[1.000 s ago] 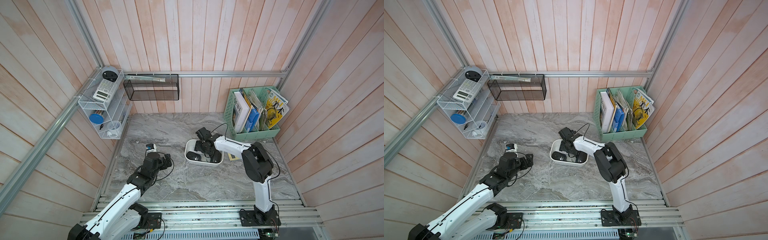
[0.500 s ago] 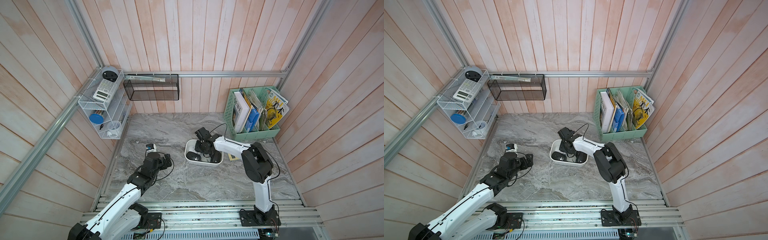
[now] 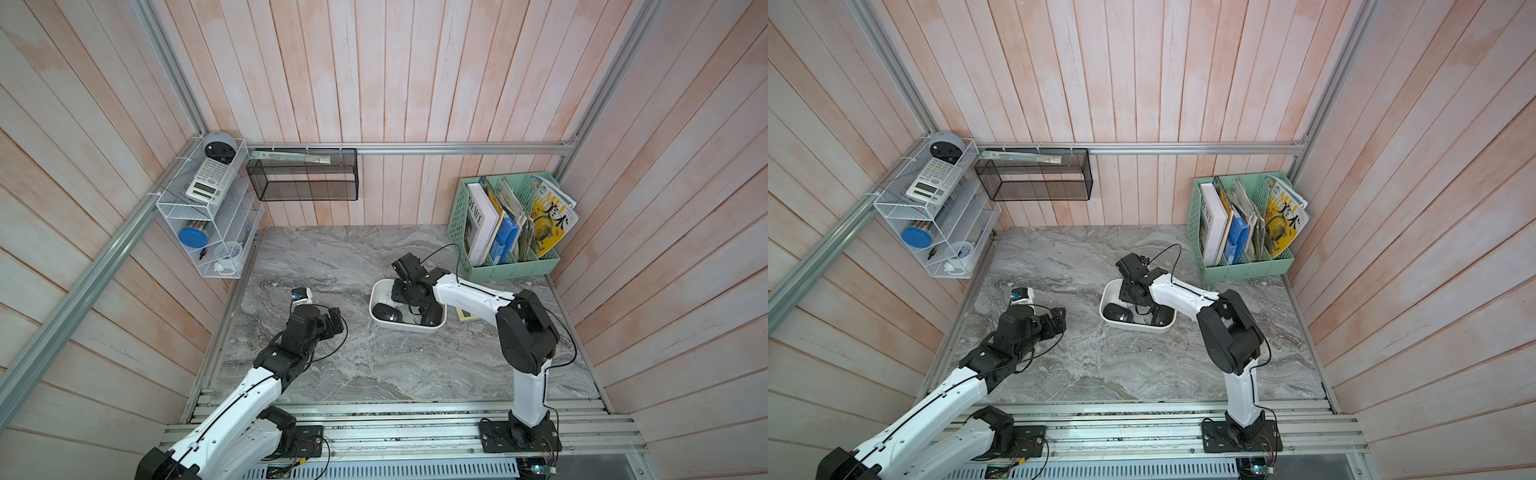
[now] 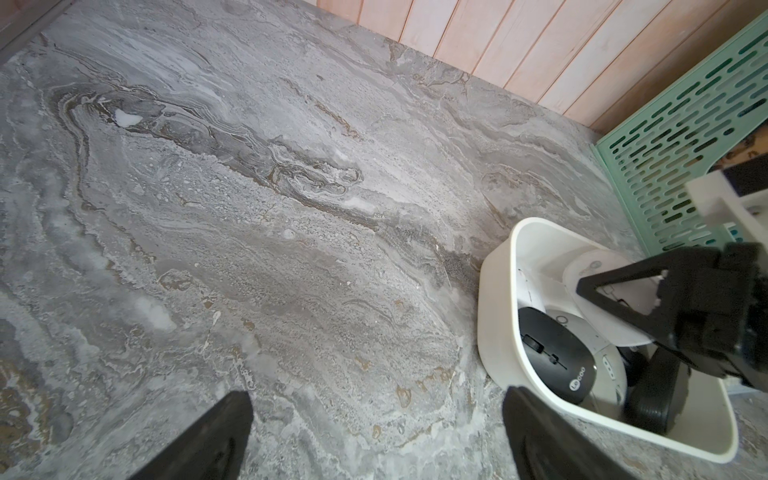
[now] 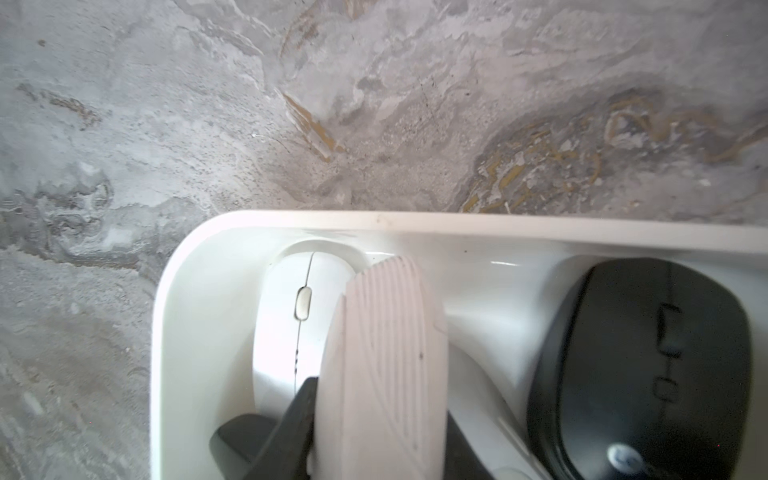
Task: Take out the mouse from the storage box
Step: Pick up the mouse from the storage box.
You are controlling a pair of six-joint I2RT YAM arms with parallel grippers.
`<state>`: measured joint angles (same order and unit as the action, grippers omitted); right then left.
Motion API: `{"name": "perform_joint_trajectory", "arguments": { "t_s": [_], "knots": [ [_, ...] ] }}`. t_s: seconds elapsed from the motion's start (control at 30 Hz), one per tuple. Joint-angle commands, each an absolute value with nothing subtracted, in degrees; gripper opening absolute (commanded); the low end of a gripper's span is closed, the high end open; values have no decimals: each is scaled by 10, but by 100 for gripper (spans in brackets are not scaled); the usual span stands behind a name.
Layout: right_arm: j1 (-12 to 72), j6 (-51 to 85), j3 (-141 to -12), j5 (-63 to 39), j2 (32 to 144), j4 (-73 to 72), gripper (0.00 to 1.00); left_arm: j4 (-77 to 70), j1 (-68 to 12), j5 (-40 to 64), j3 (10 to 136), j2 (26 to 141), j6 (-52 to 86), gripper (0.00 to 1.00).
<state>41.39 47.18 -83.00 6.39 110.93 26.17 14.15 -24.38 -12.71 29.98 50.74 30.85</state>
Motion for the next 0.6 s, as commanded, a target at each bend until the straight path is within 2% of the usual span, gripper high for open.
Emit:
{"name": "perform_joint_trajectory", "arguments": {
  "t_s": [0.0, 0.3, 0.57],
  "knots": [
    [418, 461, -809, 81, 1063, 251, 19, 144, -242, -142, 295, 496, 305, 100],
    [455, 466, -726, 98, 945, 231, 19, 145, -241, -158, 287, 474, 304, 100],
    [529, 479, -634, 137, 864, 204, 19, 149, -242, -176, 283, 462, 302, 100]
  ]
}}
